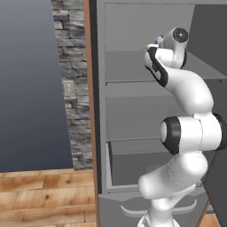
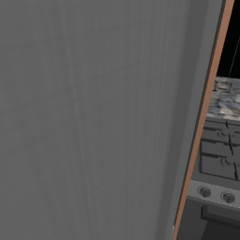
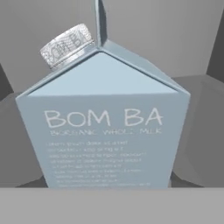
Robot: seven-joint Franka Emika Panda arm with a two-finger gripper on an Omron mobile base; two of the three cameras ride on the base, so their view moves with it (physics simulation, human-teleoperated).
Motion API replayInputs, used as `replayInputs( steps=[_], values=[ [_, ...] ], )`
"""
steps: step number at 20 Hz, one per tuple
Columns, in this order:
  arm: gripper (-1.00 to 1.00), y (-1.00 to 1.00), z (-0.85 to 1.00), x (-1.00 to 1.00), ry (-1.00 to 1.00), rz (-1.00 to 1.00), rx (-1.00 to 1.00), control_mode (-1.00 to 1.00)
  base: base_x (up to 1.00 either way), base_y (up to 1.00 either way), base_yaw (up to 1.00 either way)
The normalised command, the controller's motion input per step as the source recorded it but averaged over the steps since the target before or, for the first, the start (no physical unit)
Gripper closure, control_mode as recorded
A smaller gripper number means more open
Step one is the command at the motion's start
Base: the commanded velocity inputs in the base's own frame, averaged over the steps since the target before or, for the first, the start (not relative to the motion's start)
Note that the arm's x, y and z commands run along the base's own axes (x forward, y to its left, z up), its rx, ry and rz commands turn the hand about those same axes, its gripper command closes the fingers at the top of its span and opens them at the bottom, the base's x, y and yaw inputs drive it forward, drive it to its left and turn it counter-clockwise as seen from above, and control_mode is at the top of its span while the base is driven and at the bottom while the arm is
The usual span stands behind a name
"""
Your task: Take a sugar cube from the saucer and place it inside the coffee. Then, grab milk from the fridge and place it next to the coffee on the counter to sweeten the coffee.
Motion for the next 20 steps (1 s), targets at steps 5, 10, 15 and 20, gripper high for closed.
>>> replayInputs(
  steps=[5, 10, 15, 20],
  values=[
    [1.00, 0.00, 0.00, 0.00, 0.00, 0.00, 0.00, -1.00, 0.00, 0.00, 0.00],
    [1.00, 0.16, 0.06, -0.80, -0.14, 0.00, 0.00, -1.00, 0.00, 0.00, 0.00],
    [1.00, 0.52, 0.52, -1.00, -0.21, 0.00, -0.01, -1.00, 0.00, 0.00, 0.00],
    [1.00, 0.65, 0.56, -1.00, -0.03, 0.00, 0.00, -1.00, 0.00, 0.00, 0.00]
  ],
)
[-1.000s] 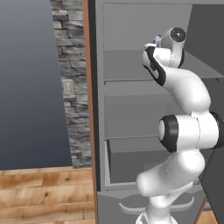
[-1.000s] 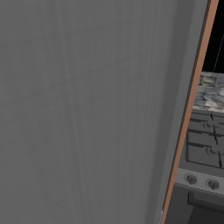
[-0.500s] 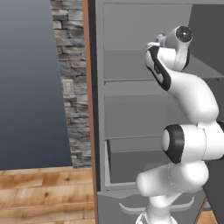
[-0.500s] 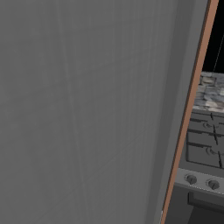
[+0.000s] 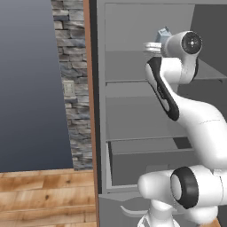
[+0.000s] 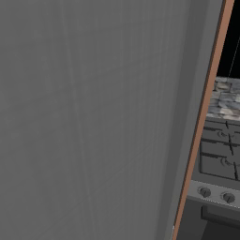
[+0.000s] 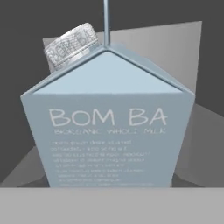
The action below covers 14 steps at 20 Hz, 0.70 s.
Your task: Take a sugar cube from the saucer and place it inside the coffee. Then, grab milk from the fridge and place it next to the coffee on the counter to sweeten the coffee.
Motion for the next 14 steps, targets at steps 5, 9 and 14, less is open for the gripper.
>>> replayInputs(
  steps=[5, 9, 14],
  values=[
    [1.00, 0.47, 0.33, -1.00, 0.08, 0.00, 0.00, -1.00, 0.00, 0.00, 0.00],
    [1.00, 0.33, 0.02, -1.00, 0.20, 0.00, 0.00, -1.00, 0.00, 0.00, 0.00],
    [1.00, 0.25, -0.35, -1.00, 0.10, 0.00, -0.02, -1.00, 0.00, 0.00, 0.00]
  ],
)
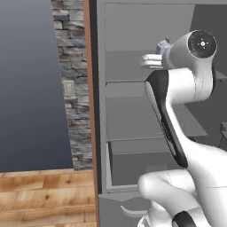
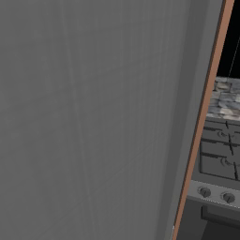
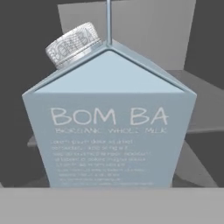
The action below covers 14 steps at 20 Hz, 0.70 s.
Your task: Take a sugar cube from the saucer and place it inside the coffee. Then, grab milk from the fridge and place it next to the coffee on the counter to sweeten the coffee.
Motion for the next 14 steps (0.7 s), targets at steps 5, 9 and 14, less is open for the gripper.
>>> replayInputs(
  steps=[5, 9, 14],
  values=[
    [1.00, 0.03, -0.44, -1.00, 0.08, 0.00, 0.00, -1.00, 0.00, 0.00, 0.00],
    [1.00, 0.00, -0.22, -0.50, 0.02, 0.00, 0.00, 1.00, -0.50, 0.12, 0.00],
    [1.00, 0.00, 0.00, 0.00, 0.00, 0.00, 0.00, 1.00, -1.00, 0.69, -0.09]
  ],
)
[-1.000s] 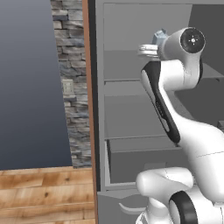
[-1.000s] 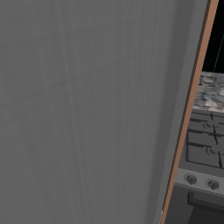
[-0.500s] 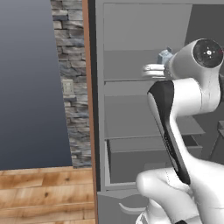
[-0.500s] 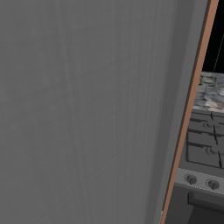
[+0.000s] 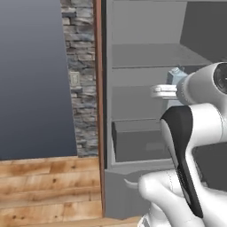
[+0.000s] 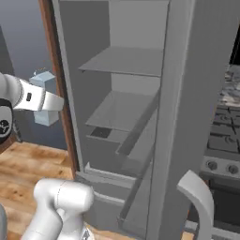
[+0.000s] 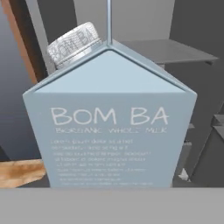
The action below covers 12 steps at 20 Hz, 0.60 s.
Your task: Take a sugar cube from the saucer and place it inside the coffee. Then, grab milk from the fridge and place it next to the coffee on the counter to sweeten the coffee.
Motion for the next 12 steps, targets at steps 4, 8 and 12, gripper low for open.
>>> replayInputs(
  steps=[4, 8, 12],
  values=[
    [1.00, 0.00, 0.00, 0.00, 0.00, 0.00, 0.00, 1.00, -1.00, 0.91, -0.40],
    [1.00, 0.00, 0.00, 0.00, 0.00, 0.00, 0.00, 1.00, -1.00, 0.81, -0.55],
    [1.00, 0.00, 0.00, 0.00, 0.00, 0.00, 0.00, 1.00, -1.00, 0.48, -0.70]
  ],
)
